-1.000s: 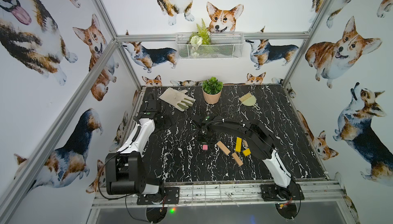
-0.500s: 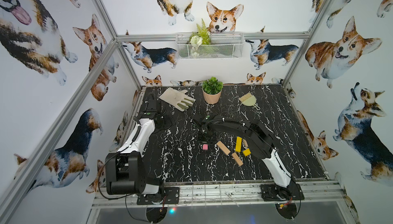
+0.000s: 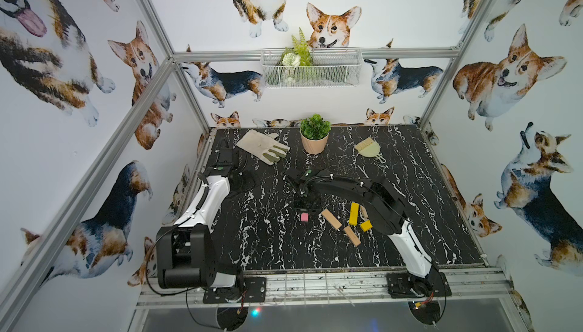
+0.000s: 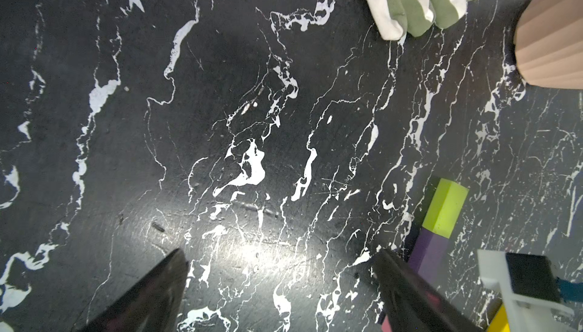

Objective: Assemble the letter k with building blocks
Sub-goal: Assemble the building block at the center of the board.

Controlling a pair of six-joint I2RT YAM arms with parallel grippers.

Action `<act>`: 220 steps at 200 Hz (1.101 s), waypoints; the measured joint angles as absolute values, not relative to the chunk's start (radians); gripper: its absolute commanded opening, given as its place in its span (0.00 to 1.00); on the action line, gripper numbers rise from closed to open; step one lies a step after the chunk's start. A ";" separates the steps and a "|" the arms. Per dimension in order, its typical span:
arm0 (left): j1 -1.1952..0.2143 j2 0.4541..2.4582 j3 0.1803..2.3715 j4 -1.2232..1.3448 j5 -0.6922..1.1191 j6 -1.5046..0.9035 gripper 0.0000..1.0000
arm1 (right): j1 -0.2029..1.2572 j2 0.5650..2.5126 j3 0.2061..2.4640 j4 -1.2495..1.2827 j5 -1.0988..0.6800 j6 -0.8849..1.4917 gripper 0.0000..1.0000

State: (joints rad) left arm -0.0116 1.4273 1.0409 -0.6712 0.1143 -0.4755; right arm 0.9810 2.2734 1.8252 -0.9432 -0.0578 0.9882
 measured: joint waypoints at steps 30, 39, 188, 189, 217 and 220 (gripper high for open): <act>-0.012 1.427 1.041 -0.671 0.117 -0.476 0.95 | 0.980 2.276 1.828 -0.943 -0.052 0.988 0.04; -0.012 1.427 1.040 -0.671 0.117 -0.476 0.95 | 0.980 2.277 1.830 -0.944 -0.052 0.988 0.08; -0.012 1.428 1.039 -0.672 0.117 -0.476 0.95 | 0.975 2.259 1.815 -0.902 -0.047 0.988 0.47; -0.012 1.428 1.039 -0.672 0.117 -0.476 0.95 | 0.975 2.258 1.814 -0.901 -0.045 0.988 0.47; -0.015 1.423 1.036 -0.666 0.117 -0.474 0.98 | 0.977 2.183 1.776 -0.884 0.012 0.987 0.53; -0.017 1.420 1.034 -0.666 0.117 -0.474 0.98 | 0.977 2.168 1.770 -0.881 0.019 0.984 0.53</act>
State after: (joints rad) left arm -0.0166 1.4197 1.0340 -0.6662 0.1165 -0.4744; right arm 0.9771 2.1677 1.7699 -0.8810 0.0189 0.9840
